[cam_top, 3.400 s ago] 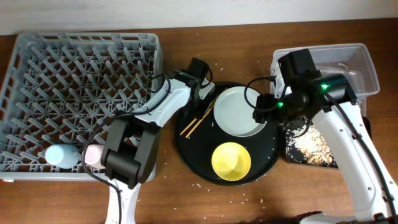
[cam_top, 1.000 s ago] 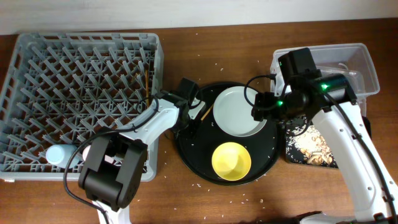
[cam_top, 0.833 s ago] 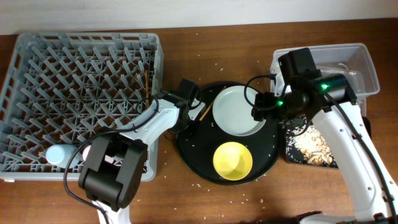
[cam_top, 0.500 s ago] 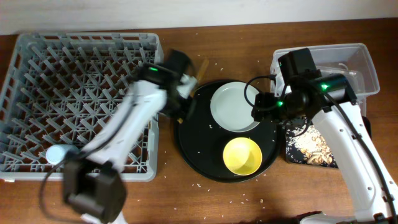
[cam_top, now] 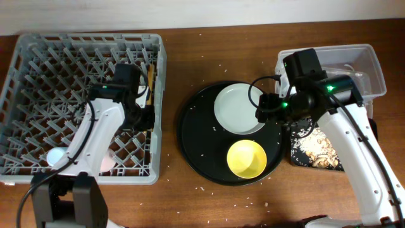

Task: Sort waste into correct bins and load items into the dishwasher rack
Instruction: 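Place the second chopstick in the dish rack with the left gripper, then reach the left gripper to the yellow bowl and grasp its rim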

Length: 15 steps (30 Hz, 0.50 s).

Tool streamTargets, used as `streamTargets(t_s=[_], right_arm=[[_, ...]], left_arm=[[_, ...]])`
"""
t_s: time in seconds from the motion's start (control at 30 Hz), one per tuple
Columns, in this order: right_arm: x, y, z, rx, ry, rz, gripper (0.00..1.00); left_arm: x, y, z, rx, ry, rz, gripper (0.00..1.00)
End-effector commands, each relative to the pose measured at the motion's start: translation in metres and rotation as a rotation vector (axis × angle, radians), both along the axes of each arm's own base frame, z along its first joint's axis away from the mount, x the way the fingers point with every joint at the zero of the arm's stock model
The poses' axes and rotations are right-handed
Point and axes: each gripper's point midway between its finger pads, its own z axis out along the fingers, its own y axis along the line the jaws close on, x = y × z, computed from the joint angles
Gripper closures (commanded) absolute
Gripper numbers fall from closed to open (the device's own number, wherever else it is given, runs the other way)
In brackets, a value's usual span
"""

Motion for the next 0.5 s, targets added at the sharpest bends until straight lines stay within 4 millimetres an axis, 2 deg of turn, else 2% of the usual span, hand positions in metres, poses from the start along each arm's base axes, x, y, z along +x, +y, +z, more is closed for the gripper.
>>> streamTargets(t_s=[0.0,0.07,0.1,0.13,0.2,0.23,0.3,0.33,0.4,0.47], right_arm=[[0.003,-0.002,0.005,-0.01,-0.022,0.001,0.26],[0.003,-0.002,0.005,-0.01,-0.021,0.001,0.26],[0.002,-0.002,0.005,-0.008,-0.021,0.003,0.26],[0.001,0.001,0.005,0.005,-0.017,0.011,0.26],[-0.008,0.021,0.004,0.065,0.009,0.085,0.28],[-0.016,0.032,-0.002,0.069,0.031,0.123,0.3],[-0.035,0.056,-0.028,0.049,0.099,0.155,0.3],[-0.043,0.066,-0.049,0.023,0.135,0.141,0.3],[-0.057,0.075,-0.089,-0.04,0.188,0.135,0.3],[-0.068,0.078,-0.11,-0.064,0.243,0.134,0.31]], left_arm=[[0.0,-0.014,0.011,-0.081,-0.005,-0.014,0.45],[0.013,-0.019,0.052,-0.106,-0.077,-0.021,0.45],[0.022,-0.021,0.085,-0.12,-0.141,-0.025,0.45],[0.025,-0.024,0.107,-0.139,-0.185,-0.031,0.45],[0.026,-0.027,0.15,-0.16,-0.281,-0.043,0.39],[0.024,-0.027,0.162,-0.165,-0.316,-0.046,0.36],[0.02,-0.026,0.17,-0.168,-0.34,-0.048,0.34],[0.019,-0.026,0.171,-0.167,-0.341,-0.048,0.33],[0.017,-0.026,0.169,-0.166,-0.328,-0.048,0.33],[0.013,-0.025,0.167,-0.164,-0.309,-0.047,0.33]])
